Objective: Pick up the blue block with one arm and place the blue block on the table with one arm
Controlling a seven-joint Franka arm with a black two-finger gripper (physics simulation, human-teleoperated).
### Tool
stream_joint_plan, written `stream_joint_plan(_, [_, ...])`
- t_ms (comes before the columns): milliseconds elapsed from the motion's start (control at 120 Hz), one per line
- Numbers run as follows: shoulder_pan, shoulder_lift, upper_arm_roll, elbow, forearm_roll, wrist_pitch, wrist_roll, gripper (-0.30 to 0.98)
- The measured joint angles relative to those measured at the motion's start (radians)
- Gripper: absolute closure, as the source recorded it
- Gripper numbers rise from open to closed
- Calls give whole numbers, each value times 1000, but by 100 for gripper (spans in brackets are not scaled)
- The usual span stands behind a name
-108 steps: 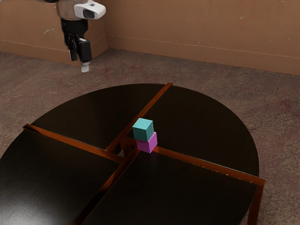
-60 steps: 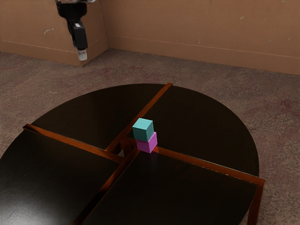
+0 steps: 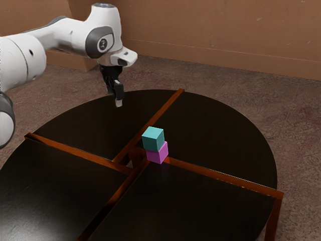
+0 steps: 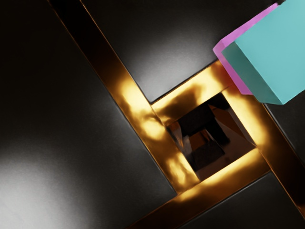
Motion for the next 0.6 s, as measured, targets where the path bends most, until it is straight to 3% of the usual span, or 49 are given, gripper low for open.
stream_joint_plan(167, [-81, 33, 76, -6, -129, 54, -133, 0])
stream_joint_plan(267, [-155, 54, 103, 2, -127, 86, -250, 0])
stream_joint_plan(600, [-218, 137, 107, -3, -142, 132, -665, 0])
